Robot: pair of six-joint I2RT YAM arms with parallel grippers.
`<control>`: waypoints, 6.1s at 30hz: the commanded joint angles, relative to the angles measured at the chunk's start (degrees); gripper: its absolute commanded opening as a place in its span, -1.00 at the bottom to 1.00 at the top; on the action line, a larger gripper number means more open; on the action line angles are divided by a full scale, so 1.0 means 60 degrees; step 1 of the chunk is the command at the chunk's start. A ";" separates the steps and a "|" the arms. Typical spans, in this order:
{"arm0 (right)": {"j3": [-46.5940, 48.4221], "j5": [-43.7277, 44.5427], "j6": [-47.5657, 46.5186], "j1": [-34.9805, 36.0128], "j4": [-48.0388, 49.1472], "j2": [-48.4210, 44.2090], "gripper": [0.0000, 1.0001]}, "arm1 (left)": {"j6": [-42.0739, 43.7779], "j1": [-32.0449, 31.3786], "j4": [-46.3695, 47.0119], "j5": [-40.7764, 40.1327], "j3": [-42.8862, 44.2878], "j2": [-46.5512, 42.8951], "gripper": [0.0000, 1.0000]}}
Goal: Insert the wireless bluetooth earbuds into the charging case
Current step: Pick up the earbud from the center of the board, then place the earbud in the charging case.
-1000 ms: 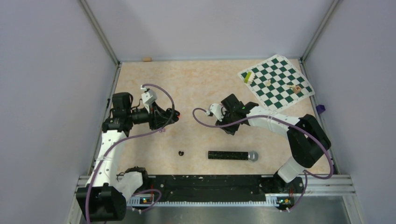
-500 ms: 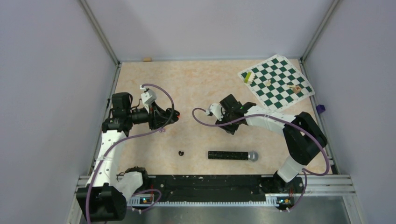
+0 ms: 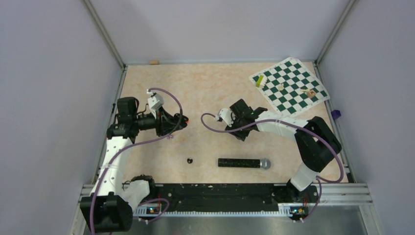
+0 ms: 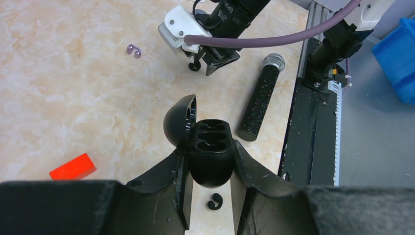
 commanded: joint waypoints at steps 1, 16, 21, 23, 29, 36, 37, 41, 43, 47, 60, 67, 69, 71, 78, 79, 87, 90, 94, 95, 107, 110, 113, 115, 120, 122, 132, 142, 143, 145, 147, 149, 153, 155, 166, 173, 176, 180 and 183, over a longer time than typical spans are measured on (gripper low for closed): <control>0.0203 -0.0092 0.0006 0.0087 0.0207 0.0195 -0.17 | -0.0012 0.0085 0.0296 0.0301 -0.0030 -0.0032 -1.00; 0.0157 -0.0165 0.0022 0.0089 0.0234 0.0313 -0.18 | 0.0008 0.0141 0.0295 0.0333 -0.0040 -0.0161 -1.00; 0.0150 -0.0109 0.0006 0.0085 0.0223 0.0434 -0.18 | -0.0002 0.0173 0.0297 0.0337 -0.0045 -0.0182 -1.00; 0.0149 -0.0060 -0.0015 0.0084 0.0224 0.0460 -0.20 | 0.0000 0.0181 0.0297 0.0366 -0.0040 -0.0143 -1.00; 0.0135 0.0147 -0.0144 0.0092 0.0230 0.0453 -0.37 | -0.0014 0.0184 0.0297 0.0375 -0.0062 -0.0150 -1.00; -0.0005 0.0377 -0.0375 0.0085 0.0359 0.0580 -0.44 | -0.0021 0.0202 0.0299 0.0413 -0.0062 -0.0095 -1.00; -0.0006 0.0413 -0.0395 0.0094 0.0369 0.0602 -0.44 | -0.0022 0.0202 0.0288 0.0413 -0.0062 -0.0097 -1.00; -0.0067 0.0442 -0.0511 0.0108 0.0447 0.0597 -0.44 | -0.0017 0.0201 0.0296 0.0409 -0.0047 -0.0077 -1.00; -0.0111 0.0705 -0.0557 0.0096 0.0517 0.0599 -0.43 | -0.0021 0.0202 0.0297 0.0422 -0.0040 -0.0051 -1.00; -0.0159 0.0888 -0.0617 0.0103 0.0630 0.0583 -0.43 | -0.0033 0.0202 0.0296 0.0406 -0.0043 -0.0051 -1.00; -0.0269 0.1257 -0.0531 0.0103 0.1291 0.0054 -0.65 | -0.0046 0.0210 0.0289 0.0413 -0.0032 -0.0005 -1.00; -0.0302 0.1398 -0.0488 0.0102 0.1407 -0.0005 -0.54 | -0.0055 0.0217 0.0294 0.0413 -0.0025 0.0015 -1.00; -0.0302 0.1415 -0.0493 0.0096 0.1408 -0.0015 -0.51 | -0.0053 0.0217 0.0286 0.0410 -0.0032 0.0009 -1.00; -0.0288 0.1459 -0.0482 0.0094 0.1423 -0.0011 -0.49 | -0.0053 0.0217 0.0291 0.0424 -0.0030 0.0008 -1.00; -0.0291 0.1572 -0.0476 0.0099 0.1430 0.0074 -0.42 | -0.0042 0.0232 0.0297 0.0443 -0.0045 -0.0005 -1.00; -0.0277 0.1579 -0.0472 0.0103 0.1437 0.0079 -0.42 | -0.0041 0.0230 0.0289 0.0435 -0.0047 -0.0010 -1.00; -0.0260 0.1668 -0.0372 0.0093 0.1530 -0.0048 -0.41 | -0.0030 0.0246 0.0296 0.0467 -0.0062 -0.0006 -1.00; -0.0260 0.1633 -0.0356 0.0091 0.1527 -0.0089 -0.41 | -0.0016 0.0246 0.0285 0.0448 -0.0054 0.0011 -1.00; -0.0258 0.1555 -0.0330 0.0103 0.1527 -0.0181 -0.42 | -0.0009 0.0260 0.0293 0.0461 -0.0060 0.0022 -1.00; -0.0265 0.1536 -0.0333 0.0103 0.1526 -0.0193 -0.42 | -0.0011 0.0261 0.0289 0.0472 -0.0062 0.0013 -1.00; -0.0253 0.1407 -0.0318 0.0099 0.1450 -0.0202 -0.68 | -0.0006 0.0276 0.0294 0.0505 -0.0072 0.0003 -1.00; -0.0235 0.1359 -0.0338 0.0099 0.1387 -0.0168 -0.79 | 0.0007 0.0276 0.0284 0.0516 -0.0065 0.0007 -1.00; -0.0220 0.1344 -0.0339 0.0101 0.1368 -0.0174 -0.89 | 0.0005 0.0276 0.0288 0.0508 -0.0066 0.0000 -1.00; -0.0219 0.1331 -0.0345 0.0096 0.1354 -0.0169 -0.95 | 0.0005 0.0280 0.0297 0.0508 -0.0075 0.0008 -1.00; -0.0189 0.1364 -0.0340 0.0102 0.1338 -0.0188 -1.00 | -0.0010 0.0290 0.0296 0.0517 -0.0076 0.0009 -1.00; -0.0175 0.1373 -0.0335 0.0102 0.1339 -0.0245 -1.00 | -0.0019 0.0287 0.0289 0.0507 -0.0068 0.0015 -1.00; 0.0722 -0.0013 0.0118 0.0084 0.0593 -0.1885 -1.00 | -0.0399 -0.0153 0.0648 -0.0312 0.0439 0.0502 -1.00; 0.2879 -0.1735 0.0415 0.0085 -0.0439 -0.3088 -1.00 | 0.0350 -0.1862 -0.0605 -0.1500 0.2858 0.2746 -1.00; 0.3077 -0.2032 0.0465 0.0090 -0.0474 -0.3180 -1.00 | 0.0303 -0.1945 -0.0645 -0.1428 0.3103 0.3012 -1.00; 0.3388 -0.2654 0.0579 0.0086 -0.0492 -0.3316 -1.00 | 0.0298 -0.2125 -0.0632 -0.1128 0.3465 0.3451 -1.00; 0.3649 -0.3254 0.0693 0.0092 -0.0508 -0.3411 -1.00 | -0.0122 -0.2355 -0.0206 -0.1014 0.3563 0.3758 -1.00; 0.3805 -0.3607 0.0778 0.0085 -0.0525 -0.3493 -1.00 | -0.0502 -0.2577 0.0312 -0.1011 0.3487 0.3896 -1.00; 0.3779 -0.4047 0.0928 0.0087 -0.0480 -0.3793 -1.00 | -0.0589 -0.3016 0.0723 -0.1318 0.3384 0.3864 -1.00; 0.3621 -0.4206 0.1079 0.0089 -0.0326 -0.4014 -1.00 | -0.0395 -0.3164 0.0589 -0.1451 0.3494 0.3814 -1.00; 0.2298 -0.5675 0.1965 0.0083 0.0932 -0.5128 -1.00 | 0.3585 -0.4017 -0.3031 0.0359 0.4617 0.4399 -1.00; 0.1476 -0.6956 0.2255 0.0078 0.1629 -0.5190 -1.00 | 0.3939 -0.4727 -0.2900 0.0347 0.4001 0.4147 -1.00; 0.1217 -0.7540 0.2418 0.0070 0.1871 -0.5079 -1.00 | 0.3927 -0.4744 -0.2790 0.0509 0.3831 0.4070 -1.00; 0.0920 -0.8018 0.2729 0.0070 0.2307 -0.5043 -1.00 | 0.3816 -0.4759 -0.2528 0.0567 0.3583 0.4089 -1.00; 0.0752 -0.8026 0.2694 0.0079 0.2494 -0.5054 -1.00 | 0.3792 -0.4776 -0.2460 0.0679 0.3488 0.4176 -1.00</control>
